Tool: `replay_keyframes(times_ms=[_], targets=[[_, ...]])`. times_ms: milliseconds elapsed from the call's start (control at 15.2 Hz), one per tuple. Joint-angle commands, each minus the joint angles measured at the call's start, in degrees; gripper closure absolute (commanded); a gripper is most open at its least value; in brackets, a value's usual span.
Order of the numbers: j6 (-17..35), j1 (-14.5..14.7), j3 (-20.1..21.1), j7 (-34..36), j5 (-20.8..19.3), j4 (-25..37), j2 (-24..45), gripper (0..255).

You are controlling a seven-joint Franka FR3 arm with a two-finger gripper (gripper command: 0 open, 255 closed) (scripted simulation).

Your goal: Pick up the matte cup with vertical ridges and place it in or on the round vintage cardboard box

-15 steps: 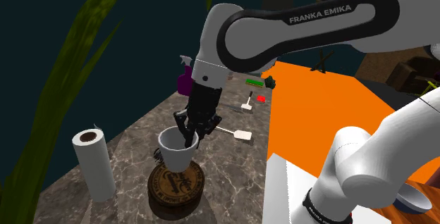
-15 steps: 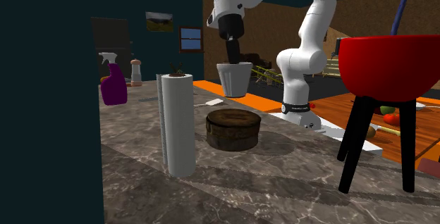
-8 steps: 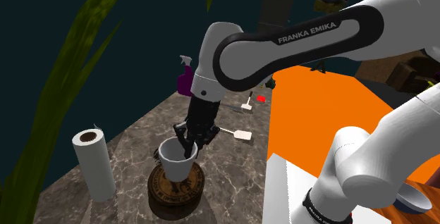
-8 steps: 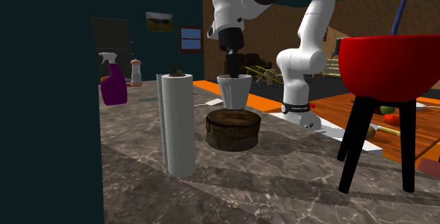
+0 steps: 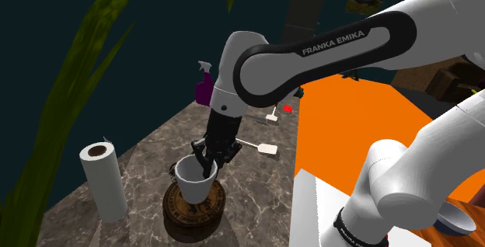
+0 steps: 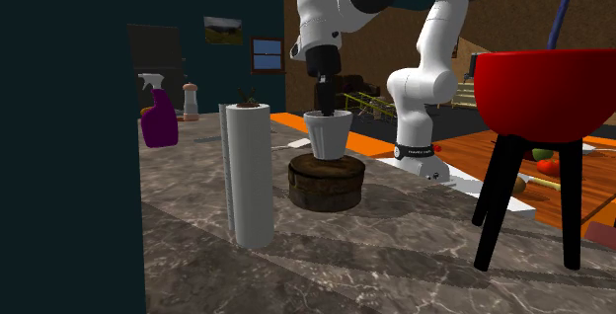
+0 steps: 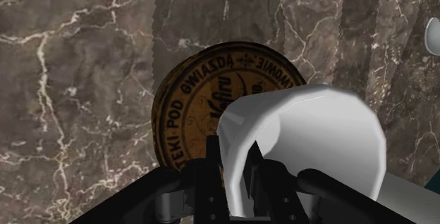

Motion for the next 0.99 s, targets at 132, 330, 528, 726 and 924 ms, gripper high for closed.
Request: replay_keyframes(times_ms=[132,330,528,726,924], targets=[[0.0,0.0,0.0,0.0,0.0,0.0,0.0,0],[0.0,0.0,0.0,0.0,0.0,0.0,0.0,0],[-4.2,-0.6,-1.1,0.3,-1.0,2.0,-2.0,0],[-7.9,-1.1,-2.2,0.6,-1.9,4.1,-3.4,0],[-7.9,-1.1,-2.2,0.6,-1.9,4.1,-3.4,0]])
